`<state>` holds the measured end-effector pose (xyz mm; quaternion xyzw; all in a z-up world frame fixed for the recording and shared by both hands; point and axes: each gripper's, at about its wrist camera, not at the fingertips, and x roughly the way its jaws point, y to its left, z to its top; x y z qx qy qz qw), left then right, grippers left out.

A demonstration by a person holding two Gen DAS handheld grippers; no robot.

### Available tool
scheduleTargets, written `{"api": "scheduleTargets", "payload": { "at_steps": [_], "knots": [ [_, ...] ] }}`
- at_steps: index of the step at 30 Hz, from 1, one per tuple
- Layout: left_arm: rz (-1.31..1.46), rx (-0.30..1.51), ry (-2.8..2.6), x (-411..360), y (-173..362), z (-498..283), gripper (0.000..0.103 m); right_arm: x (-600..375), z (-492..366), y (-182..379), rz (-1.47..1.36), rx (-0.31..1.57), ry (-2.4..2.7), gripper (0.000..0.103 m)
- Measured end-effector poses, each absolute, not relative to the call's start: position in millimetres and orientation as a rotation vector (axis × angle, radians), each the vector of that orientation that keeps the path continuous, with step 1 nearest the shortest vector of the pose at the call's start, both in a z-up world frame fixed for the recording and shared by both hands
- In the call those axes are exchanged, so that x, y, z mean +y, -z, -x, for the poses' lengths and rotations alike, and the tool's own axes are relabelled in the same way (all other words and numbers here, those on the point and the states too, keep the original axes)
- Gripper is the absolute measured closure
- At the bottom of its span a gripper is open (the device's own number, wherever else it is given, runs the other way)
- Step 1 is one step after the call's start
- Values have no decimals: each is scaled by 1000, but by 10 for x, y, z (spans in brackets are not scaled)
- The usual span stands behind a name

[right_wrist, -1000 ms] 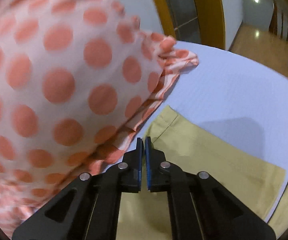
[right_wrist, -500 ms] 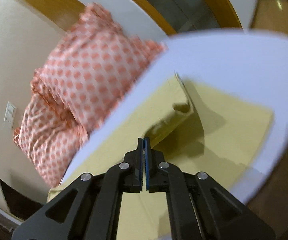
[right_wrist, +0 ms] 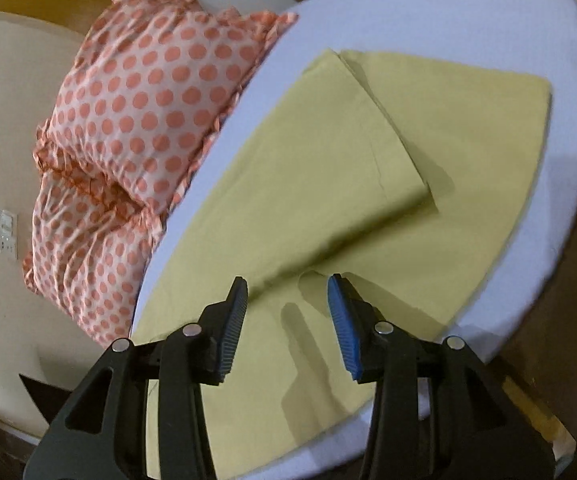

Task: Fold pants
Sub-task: 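Grasp the trouser leg hem with the right gripper and lift it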

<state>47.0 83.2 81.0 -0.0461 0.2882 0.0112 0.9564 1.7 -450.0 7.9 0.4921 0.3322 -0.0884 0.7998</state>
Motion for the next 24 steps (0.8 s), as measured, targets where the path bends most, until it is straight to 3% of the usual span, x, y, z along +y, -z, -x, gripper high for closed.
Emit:
{"api": "scheduleTargets", "payload": {
  "at_steps": [4,6,7,12,19,24],
  "knots": [
    [145,629,46,879,-794,-647,2,-4557,-205,-80,-1044,637,226,61],
    [191,639,73,969,-817,-748,2,-4600,-297,-24,-1036,618,197,95],
    [215,644,78,1020,-831,-814,2,-4652,-321,28,-1065,593,151,99],
    [350,689,86,1355,-906,-1287,2,-4903,-12,-161,-1104,356,41,101],
    [453,880,-11,1597,-688,-2195,5,-4940,157,-350,-1065,291,12,101],
    [486,944,-42,1643,-491,-2551,27,-4932,147,-378,-1058,282,5,101]
  ]
}}
